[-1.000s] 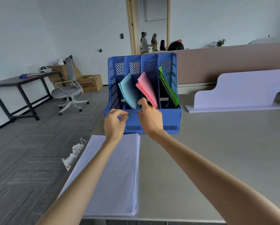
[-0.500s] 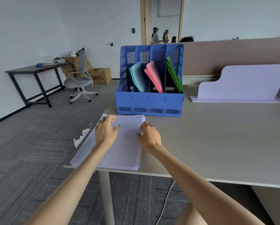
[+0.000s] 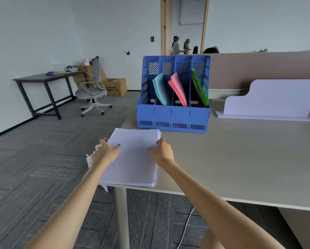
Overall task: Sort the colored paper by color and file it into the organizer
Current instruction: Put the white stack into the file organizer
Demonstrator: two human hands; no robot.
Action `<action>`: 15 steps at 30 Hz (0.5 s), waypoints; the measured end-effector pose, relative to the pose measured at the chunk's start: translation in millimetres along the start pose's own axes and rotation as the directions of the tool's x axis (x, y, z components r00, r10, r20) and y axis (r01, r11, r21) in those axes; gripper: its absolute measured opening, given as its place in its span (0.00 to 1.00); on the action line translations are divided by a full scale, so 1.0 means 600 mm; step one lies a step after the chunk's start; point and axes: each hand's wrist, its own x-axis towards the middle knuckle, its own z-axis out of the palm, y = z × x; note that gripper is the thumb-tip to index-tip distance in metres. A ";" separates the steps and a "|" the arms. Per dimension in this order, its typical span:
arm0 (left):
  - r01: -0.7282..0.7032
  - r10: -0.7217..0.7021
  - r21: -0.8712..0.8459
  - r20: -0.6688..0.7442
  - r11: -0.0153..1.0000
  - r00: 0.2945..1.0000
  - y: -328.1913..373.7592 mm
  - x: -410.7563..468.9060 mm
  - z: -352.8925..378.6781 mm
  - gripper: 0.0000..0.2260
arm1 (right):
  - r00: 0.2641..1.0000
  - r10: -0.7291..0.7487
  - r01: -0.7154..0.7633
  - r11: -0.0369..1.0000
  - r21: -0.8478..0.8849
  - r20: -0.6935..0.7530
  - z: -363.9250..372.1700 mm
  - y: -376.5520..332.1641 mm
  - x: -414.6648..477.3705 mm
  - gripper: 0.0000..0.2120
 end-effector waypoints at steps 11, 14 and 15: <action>0.110 -0.107 -0.540 0.036 0.835 0.994 -0.069 0.053 -0.039 0.07 | 0.999 -0.015 0.010 0.993 0.121 0.035 0.044 -0.031 0.011 0.22; -0.001 -0.052 -0.508 -0.090 0.861 0.995 -0.082 0.050 -0.042 0.08 | 0.998 0.000 -0.011 0.983 0.186 0.061 0.059 -0.030 0.018 0.21; -0.022 -0.047 -0.533 -0.116 0.846 0.992 -0.084 0.045 -0.044 0.05 | 0.997 0.018 -0.035 0.971 0.238 0.070 0.064 -0.030 0.020 0.19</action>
